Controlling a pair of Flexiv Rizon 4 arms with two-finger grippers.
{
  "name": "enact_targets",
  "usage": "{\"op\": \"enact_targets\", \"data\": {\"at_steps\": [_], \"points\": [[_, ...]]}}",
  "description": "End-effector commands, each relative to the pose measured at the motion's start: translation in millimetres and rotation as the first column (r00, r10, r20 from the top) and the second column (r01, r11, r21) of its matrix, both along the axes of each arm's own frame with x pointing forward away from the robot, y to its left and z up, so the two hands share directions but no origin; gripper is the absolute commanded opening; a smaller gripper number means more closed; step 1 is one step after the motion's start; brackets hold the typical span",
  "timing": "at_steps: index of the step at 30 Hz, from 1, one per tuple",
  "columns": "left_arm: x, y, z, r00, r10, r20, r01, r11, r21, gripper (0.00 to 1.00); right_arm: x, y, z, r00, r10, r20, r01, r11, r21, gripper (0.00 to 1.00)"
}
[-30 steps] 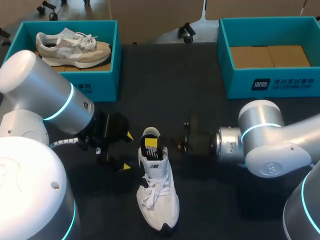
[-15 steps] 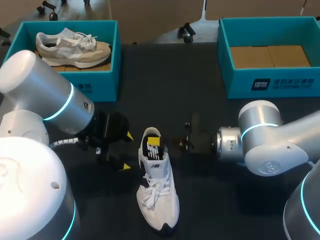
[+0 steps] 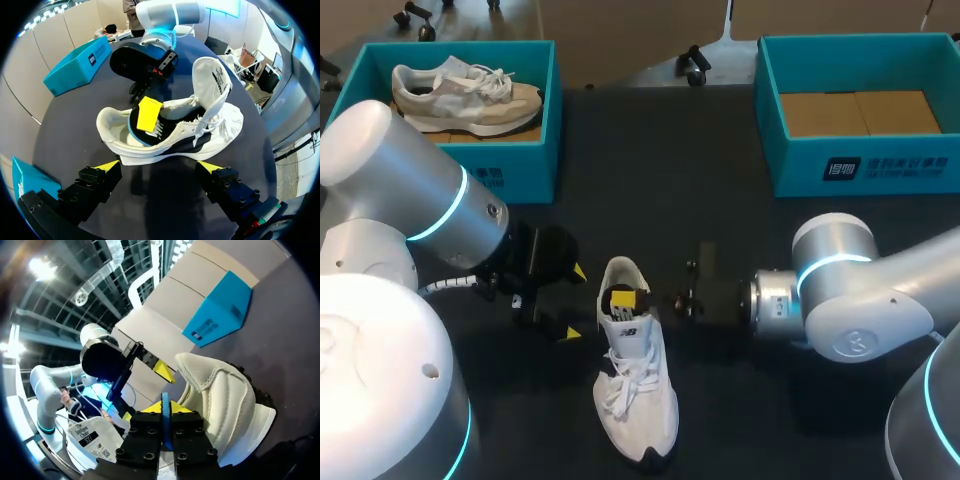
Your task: Take the shoe out of the shoebox, open the shoe tongue, remove and reinsert the insole, then place the shoe into the shoebox
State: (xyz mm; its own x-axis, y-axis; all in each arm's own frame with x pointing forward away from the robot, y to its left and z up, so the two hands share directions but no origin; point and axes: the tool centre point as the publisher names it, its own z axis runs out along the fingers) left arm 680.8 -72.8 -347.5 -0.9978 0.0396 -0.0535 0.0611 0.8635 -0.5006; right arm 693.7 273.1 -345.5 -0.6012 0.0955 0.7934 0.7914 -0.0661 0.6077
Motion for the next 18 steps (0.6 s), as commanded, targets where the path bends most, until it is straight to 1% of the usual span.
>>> {"op": "enact_targets", "data": {"at_steps": [1, 3, 7, 16, 18], "points": [[-0.4, 0, 0, 1.0, 0.0, 0.0, 0.0, 1.0, 0.0, 1.0, -2.2, 1, 9, 1.0, -0.004, 0.023, 0.004, 1.0, -0.023, 0.36], [-0.4, 0, 0, 1.0, 0.0, 0.0, 0.0, 1.0, 0.0, 1.0, 0.6, 1, 13, 0.999, 0.002, 0.041, 0.0, 1.0, -0.03, 0.42], [-0.4, 0, 0, 1.0, 0.0, 0.0, 0.0, 1.0, 0.0, 1.0, 5.2, 2, 20, 0.997, 0.012, 0.073, -0.009, 0.999, -0.042, 0.47], [-0.4, 0, 0, 1.0, 0.0, 0.0, 0.0, 1.0, 0.0, 1.0, 9.0, 2, 30, 0.993, 0.023, 0.114, -0.016, 0.998, -0.059, 0.45], [-0.4, 0, 0, 1.0, 0.0, 0.0, 0.0, 1.0, 0.0, 1.0, 10.0, 1, 30, 0.993, 0.023, 0.115, -0.017, 0.998, -0.06, 0.38]]}}
